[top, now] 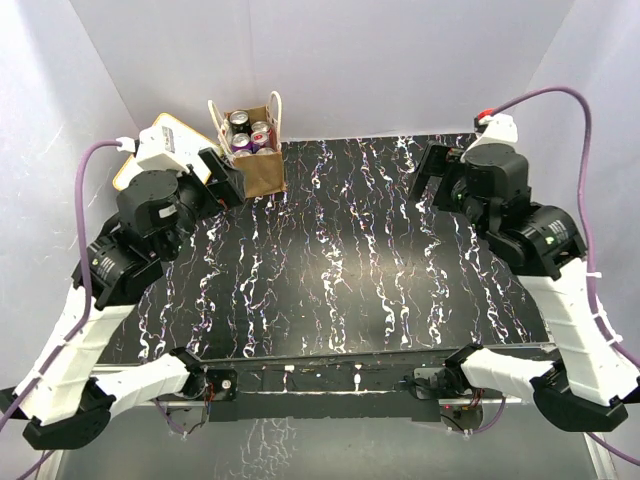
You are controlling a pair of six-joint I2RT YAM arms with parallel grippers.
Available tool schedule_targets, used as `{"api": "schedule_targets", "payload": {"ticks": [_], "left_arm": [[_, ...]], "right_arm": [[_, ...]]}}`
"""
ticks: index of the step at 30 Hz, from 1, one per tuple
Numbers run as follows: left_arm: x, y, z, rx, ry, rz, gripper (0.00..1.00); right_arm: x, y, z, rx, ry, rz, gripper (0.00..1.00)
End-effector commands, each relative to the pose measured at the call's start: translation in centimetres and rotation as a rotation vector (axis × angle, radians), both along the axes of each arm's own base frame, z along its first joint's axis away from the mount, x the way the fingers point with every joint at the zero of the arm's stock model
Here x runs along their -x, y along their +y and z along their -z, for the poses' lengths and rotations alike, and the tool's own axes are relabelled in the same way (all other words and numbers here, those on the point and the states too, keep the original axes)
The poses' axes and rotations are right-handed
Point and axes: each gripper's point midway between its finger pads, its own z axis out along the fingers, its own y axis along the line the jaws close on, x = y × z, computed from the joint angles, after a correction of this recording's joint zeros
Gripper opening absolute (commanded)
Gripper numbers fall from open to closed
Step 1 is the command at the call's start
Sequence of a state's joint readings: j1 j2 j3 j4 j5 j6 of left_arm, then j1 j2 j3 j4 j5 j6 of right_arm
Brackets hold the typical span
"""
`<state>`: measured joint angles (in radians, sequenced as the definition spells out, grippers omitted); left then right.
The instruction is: Take the beverage out of the canvas bag
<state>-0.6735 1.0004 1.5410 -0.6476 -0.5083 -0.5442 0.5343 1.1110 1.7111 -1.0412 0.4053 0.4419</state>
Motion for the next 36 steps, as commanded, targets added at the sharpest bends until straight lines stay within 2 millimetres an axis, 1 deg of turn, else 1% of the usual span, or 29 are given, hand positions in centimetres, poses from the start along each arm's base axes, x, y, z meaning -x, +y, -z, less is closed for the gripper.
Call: {"api": "schedule_targets", "payload": {"ticks": [1, 7, 13, 15, 17, 20, 23, 25, 27, 32, 35, 36], "left_arm": [[-1.5, 1.0, 2.2, 0.04, 0.045, -0.043, 0.97], [-3.8, 2.9, 6.7, 0.125, 0.128, -0.102, 0.97], [-5.9, 4.2, 11.7, 0.21, 0.251, -0.134, 0.97], [-6.6, 4.4, 12.7, 0.237, 0.288, -0.137, 0.97], [-7.5, 4.7, 13.2, 0.263, 0.313, -0.143, 0.97], [-9.6, 4.9, 13.1, 0.295, 0.325, -0.148, 0.97], [-12.2, 4.7, 13.1, 0.321, 0.331, -0.137, 0.97], [-14.4, 4.9, 13.7, 0.331, 0.353, -0.145, 0.97], [-16.7, 5.2, 13.8, 0.335, 0.355, -0.154, 0.97], [-23.5, 6.4, 13.8, 0.344, 0.315, -0.175, 0.97], [-27.9, 7.1, 14.5, 0.362, 0.285, -0.173, 0.97], [-29.5, 7.4, 15.2, 0.369, 0.284, -0.176, 0.97]], "right_arm": [[-1.1, 0.0, 2.3, 0.016, 0.028, 0.004, 0.98], [-1.6, 0.1, 8.2, 0.064, 0.149, -0.024, 0.98], [-1.2, 0.9, 12.6, 0.089, 0.232, -0.079, 0.98], [-1.1, 1.3, 13.7, 0.092, 0.247, -0.101, 0.98], [-1.0, 1.8, 14.3, 0.093, 0.25, -0.128, 0.98], [-0.8, 2.5, 14.8, 0.095, 0.241, -0.172, 0.98], [-0.7, 3.0, 15.0, 0.094, 0.228, -0.197, 0.98], [-0.6, 3.3, 15.0, 0.092, 0.217, -0.213, 0.98], [-0.5, 3.6, 14.8, 0.09, 0.204, -0.228, 0.98], [-0.3, 4.1, 14.4, 0.084, 0.174, -0.253, 0.98], [-0.2, 4.1, 14.0, 0.085, 0.156, -0.256, 0.98], [-0.2, 4.0, 14.0, 0.086, 0.151, -0.254, 0.98]]}}
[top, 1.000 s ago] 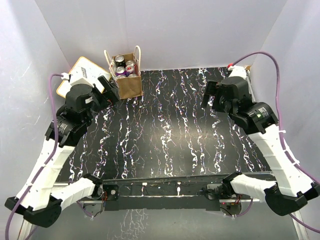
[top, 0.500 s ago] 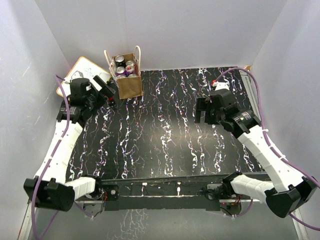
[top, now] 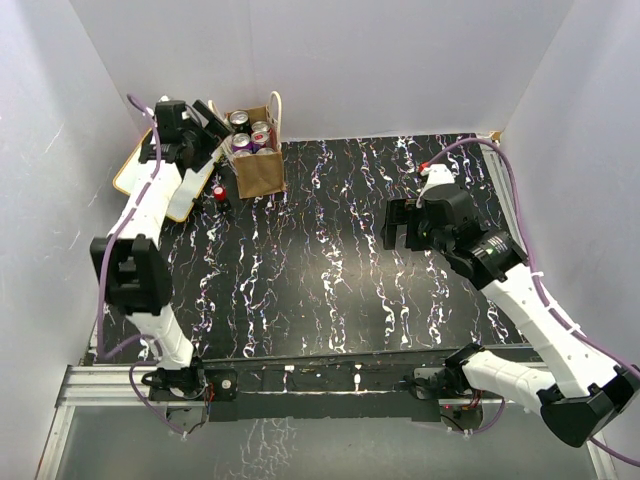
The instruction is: Take the beverage out of the canvas bag
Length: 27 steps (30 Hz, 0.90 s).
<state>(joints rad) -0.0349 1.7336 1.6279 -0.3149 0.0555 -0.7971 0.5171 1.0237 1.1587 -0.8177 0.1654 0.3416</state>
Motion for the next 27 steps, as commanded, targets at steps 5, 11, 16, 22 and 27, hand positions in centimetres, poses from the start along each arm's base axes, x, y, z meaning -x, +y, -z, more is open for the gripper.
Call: {"api": "schedule_targets", "payload": {"ticks": [5, 11, 16, 22, 27], "left_arm": [[-10.3, 2.0, -1.1, 0.054, -0.188, -0.026, 0.97], [-14.1, 2.2, -1.0, 0.104, -0.307, -0.017, 0.78], [-14.7, -0.1, -1.8, 0.246, -0.348, 0.066, 0.55], [-13.9, -2.8, -2.1, 0.416, -0.322, 0.171, 0.23], [-12.2, -5.7, -2.5, 0.486, -0.286, 0.263, 0.12]], "right_arm": [[-0.6, 0.0, -2.4, -0.023, -0.122, -0.002, 0.98], [-0.4, -0.4, -2.3, -0.018, -0.132, 0.008, 0.98], [-0.6, -0.5, -2.0, -0.01, -0.129, 0.014, 0.98], [-1.2, 0.5, -1.8, -0.026, -0.114, -0.003, 0.98], [-1.7, 1.0, -1.3, -0.03, -0.095, -0.011, 0.98]]}}
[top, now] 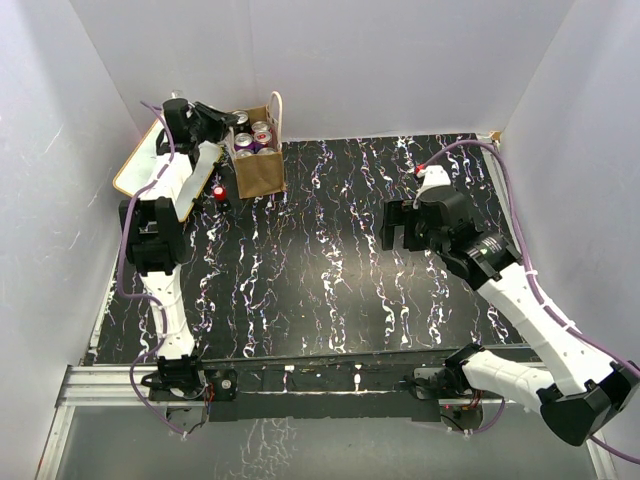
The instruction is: Take the beverage out of the canvas bag
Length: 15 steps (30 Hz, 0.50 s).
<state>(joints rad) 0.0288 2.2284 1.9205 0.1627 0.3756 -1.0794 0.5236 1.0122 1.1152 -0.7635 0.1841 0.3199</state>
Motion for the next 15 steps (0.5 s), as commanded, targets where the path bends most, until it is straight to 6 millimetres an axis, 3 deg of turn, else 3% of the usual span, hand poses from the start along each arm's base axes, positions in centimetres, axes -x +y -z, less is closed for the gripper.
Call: {"api": "schedule_targets", "payload": {"ticks": [1, 15], "left_arm": [[2.1, -4.0, -5.4, 0.104, -0.097, 0.152, 0.11], [6.7, -14.2, -3.8, 0.197, -0.023, 0.338, 0.11]], "right_arm": [[-1.3, 1.2, -1.8, -0.046, -0.063, -0.011, 0.98], [-2.0, 2.0, -1.4, -0.049, -0.041, -0.026, 0.98]]}}
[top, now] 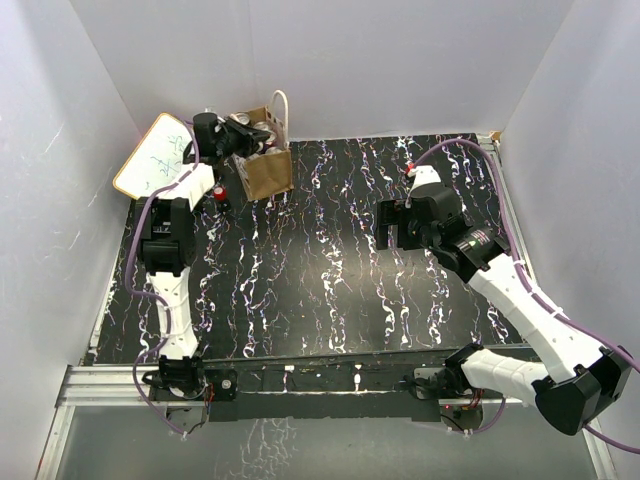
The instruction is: Take the beverage out of the canvas bag
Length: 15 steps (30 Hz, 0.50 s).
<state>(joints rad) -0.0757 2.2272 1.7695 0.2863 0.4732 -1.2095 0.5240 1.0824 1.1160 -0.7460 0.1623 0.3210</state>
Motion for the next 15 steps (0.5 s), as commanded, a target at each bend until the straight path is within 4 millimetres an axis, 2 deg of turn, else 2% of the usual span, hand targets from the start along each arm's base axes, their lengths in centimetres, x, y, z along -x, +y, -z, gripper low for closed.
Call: {"api": "schedule_targets", "payload": {"ticks": [1, 9, 15], "left_arm": [[4.0, -6.9, -7.3, 0.072, -0.113, 0.18, 0.11], [7.7, -14.0, -6.8, 0.048, -0.091, 0.317, 0.11], [12.7, -17.7, -6.5, 0.037, -0.044, 0.393, 0.11]], "right_arm": [[-1.1, 1.0, -3.1, -0.064, -0.092, -0.007, 0.98], [-1.3, 1.0, -2.8, -0.056, -0.087, -0.001, 0.98], [-1.3, 0.8, -2.8, -0.047, -0.091, 0.001, 0.98]]}}
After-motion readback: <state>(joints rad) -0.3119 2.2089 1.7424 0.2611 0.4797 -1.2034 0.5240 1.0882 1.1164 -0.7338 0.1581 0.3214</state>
